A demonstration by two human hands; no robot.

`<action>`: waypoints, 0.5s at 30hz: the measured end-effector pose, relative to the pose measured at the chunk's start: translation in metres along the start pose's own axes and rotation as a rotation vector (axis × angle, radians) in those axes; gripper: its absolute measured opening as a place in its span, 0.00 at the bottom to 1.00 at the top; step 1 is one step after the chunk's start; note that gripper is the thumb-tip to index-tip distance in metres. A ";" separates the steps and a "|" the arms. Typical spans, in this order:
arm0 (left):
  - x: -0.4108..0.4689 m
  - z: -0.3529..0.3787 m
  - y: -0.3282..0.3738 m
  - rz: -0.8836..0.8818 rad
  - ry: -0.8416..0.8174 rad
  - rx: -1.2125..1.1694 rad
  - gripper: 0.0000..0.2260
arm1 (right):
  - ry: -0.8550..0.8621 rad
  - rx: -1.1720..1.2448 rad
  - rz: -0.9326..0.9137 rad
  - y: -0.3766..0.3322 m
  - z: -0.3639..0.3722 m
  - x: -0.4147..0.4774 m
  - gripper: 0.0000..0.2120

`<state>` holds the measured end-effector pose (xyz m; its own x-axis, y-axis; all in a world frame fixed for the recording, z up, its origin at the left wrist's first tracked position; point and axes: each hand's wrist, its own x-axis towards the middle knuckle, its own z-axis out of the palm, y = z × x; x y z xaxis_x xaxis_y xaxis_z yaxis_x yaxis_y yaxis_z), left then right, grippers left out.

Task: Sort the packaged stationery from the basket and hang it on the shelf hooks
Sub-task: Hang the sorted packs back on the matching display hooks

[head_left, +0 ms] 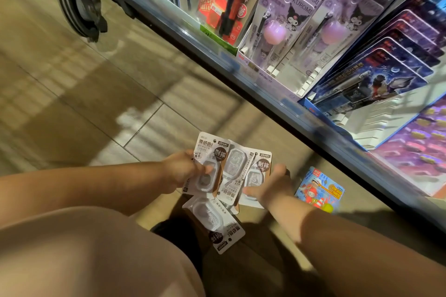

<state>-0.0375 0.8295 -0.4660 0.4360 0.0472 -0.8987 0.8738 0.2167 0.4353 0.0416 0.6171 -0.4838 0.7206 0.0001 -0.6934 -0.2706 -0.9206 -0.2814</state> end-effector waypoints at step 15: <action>0.000 0.000 0.002 0.073 -0.038 -0.192 0.11 | 0.102 0.413 -0.115 0.016 -0.018 -0.046 0.24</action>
<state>-0.0360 0.8296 -0.4652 0.5075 0.0332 -0.8610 0.7842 0.3964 0.4775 0.0163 0.5955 -0.4444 0.8147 0.0364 -0.5788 -0.4021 -0.6837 -0.6090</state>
